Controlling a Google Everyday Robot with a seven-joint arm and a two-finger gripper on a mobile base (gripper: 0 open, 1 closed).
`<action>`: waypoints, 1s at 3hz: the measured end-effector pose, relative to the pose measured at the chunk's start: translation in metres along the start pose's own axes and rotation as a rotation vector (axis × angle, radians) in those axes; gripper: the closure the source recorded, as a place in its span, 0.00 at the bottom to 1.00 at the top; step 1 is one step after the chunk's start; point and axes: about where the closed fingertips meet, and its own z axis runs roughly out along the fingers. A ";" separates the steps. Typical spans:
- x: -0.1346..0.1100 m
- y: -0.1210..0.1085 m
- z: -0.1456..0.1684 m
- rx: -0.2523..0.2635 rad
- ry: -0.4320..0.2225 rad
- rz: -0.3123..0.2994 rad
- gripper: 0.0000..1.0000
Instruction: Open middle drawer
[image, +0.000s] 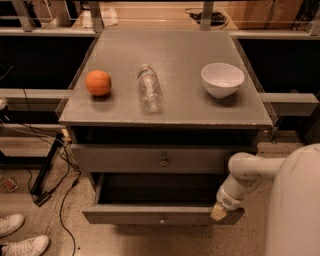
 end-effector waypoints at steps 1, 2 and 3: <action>-0.001 -0.001 0.000 0.000 0.000 0.000 1.00; 0.003 0.000 -0.002 0.000 -0.010 0.005 1.00; -0.001 0.002 -0.006 0.007 -0.038 -0.004 1.00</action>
Offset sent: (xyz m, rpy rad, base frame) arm -0.1191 -0.0558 0.0383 0.1141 -0.0764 -0.1317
